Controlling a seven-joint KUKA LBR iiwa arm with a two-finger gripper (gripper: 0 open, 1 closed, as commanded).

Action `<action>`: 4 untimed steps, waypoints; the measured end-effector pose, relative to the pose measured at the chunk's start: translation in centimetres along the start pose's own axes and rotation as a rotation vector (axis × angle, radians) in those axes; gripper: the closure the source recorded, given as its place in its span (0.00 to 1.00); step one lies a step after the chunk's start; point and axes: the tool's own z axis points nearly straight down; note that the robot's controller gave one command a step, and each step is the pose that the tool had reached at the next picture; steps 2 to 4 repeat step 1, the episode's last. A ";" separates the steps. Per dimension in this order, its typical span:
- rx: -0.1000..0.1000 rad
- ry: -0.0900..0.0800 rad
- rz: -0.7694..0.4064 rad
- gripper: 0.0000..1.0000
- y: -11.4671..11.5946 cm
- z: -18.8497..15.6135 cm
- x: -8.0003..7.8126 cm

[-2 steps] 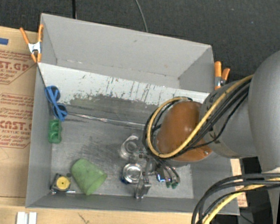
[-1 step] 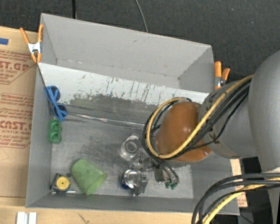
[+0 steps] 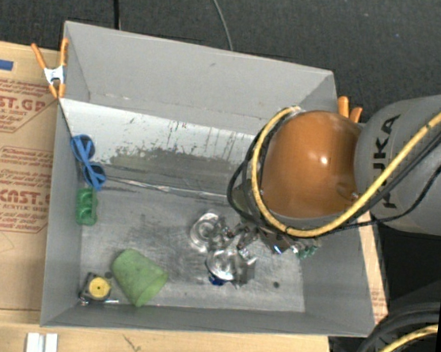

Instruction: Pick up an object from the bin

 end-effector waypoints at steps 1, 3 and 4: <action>0.000 0.000 -0.261 1.00 1.0 -5.2 -1.6; 0.000 0.000 -0.261 1.00 1.0 -5.2 -1.6; 0.000 0.000 -0.261 1.00 1.0 -5.2 -1.6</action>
Offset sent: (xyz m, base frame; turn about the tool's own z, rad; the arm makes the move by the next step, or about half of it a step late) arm 0.0045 0.0159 0.0512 -0.2604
